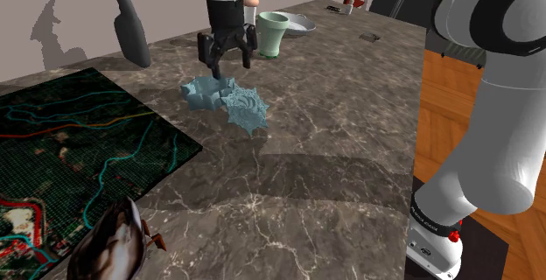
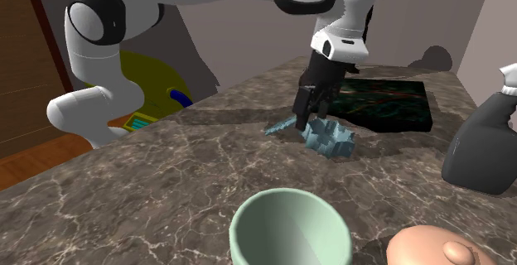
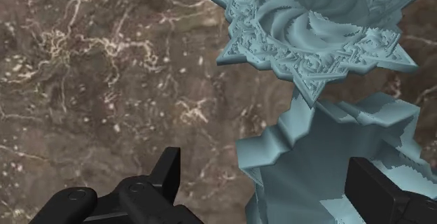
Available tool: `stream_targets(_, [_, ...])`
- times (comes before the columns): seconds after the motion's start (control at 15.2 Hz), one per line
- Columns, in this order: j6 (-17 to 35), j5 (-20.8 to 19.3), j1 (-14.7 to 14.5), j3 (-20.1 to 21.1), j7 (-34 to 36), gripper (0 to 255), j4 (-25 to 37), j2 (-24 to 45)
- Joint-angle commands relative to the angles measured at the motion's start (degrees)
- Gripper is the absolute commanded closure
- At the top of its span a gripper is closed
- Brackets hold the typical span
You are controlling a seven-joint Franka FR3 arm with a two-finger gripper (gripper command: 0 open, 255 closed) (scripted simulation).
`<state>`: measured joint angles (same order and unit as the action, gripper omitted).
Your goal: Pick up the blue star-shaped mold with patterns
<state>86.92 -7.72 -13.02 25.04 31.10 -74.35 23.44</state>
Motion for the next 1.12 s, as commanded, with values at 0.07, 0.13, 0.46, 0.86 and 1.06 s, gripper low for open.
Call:
stream_targets(0.07, [1.6,-0.25,-0.12,-0.1,0.32,0,-1.01,0.69])
stream_targets(0.13, [2.41,-0.22,-0.02,-0.11,0.32,0,-1.9,0.61])
stream_targets(0.46, [5.24,-0.21,0.3,-0.18,0.35,0,-4.89,0.48])
stream_targets(0.86, [5.24,-0.18,0.34,-0.18,0.33,255,-4.98,0.39])
stream_targets(1.06, [5.23,-0.18,0.34,-0.18,0.32,255,-4.97,0.39])
